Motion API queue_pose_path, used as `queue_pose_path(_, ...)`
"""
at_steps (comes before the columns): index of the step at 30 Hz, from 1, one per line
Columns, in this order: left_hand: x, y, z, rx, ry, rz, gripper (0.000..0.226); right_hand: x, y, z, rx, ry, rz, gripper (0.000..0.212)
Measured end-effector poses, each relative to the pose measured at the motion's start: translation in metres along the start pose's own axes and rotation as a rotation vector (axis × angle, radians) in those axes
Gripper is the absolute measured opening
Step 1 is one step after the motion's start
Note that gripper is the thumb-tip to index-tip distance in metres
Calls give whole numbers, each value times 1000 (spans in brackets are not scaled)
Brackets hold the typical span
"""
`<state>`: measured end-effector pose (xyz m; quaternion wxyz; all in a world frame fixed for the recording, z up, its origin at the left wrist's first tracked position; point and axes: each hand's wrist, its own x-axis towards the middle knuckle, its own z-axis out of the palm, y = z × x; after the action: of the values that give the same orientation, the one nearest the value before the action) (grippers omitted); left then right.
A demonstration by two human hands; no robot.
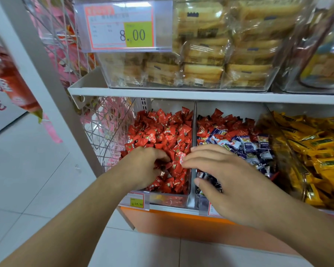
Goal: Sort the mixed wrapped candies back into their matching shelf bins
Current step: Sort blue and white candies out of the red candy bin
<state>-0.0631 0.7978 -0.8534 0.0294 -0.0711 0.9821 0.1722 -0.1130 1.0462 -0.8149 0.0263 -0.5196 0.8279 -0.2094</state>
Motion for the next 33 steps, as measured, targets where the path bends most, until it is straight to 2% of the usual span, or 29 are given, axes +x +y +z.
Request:
queue_pose_path(5,-2,8,0,-44,91,58,33,-1,2,1,-18,-5,-6,36)
queue_pose_path(8,-2,14,3,-89,20,84,23,1,2,2,-15,-4,-8,37)
queue_pose_path(11,0,9,9,-31,-47,68,26,1,2,2,-8,-6,-7,36)
queue_pose_path(16,4,-4,7,20,23,11,30,1,2,1,-6,-10,-10,36)
queue_pose_path(21,8,-10,12,38,-32,26,35,-1,0,0,-15,-13,-6,36)
queue_pose_path(25,10,-11,14,81,-34,68,32,-1,0,0,-7,-16,1,38)
queue_pose_path(29,9,-14,13,85,-25,63,21,-1,0,0,-9,-16,1,39)
queue_pose_path(33,7,-17,8,74,-34,44,19,0,0,0,-10,-21,-1,39)
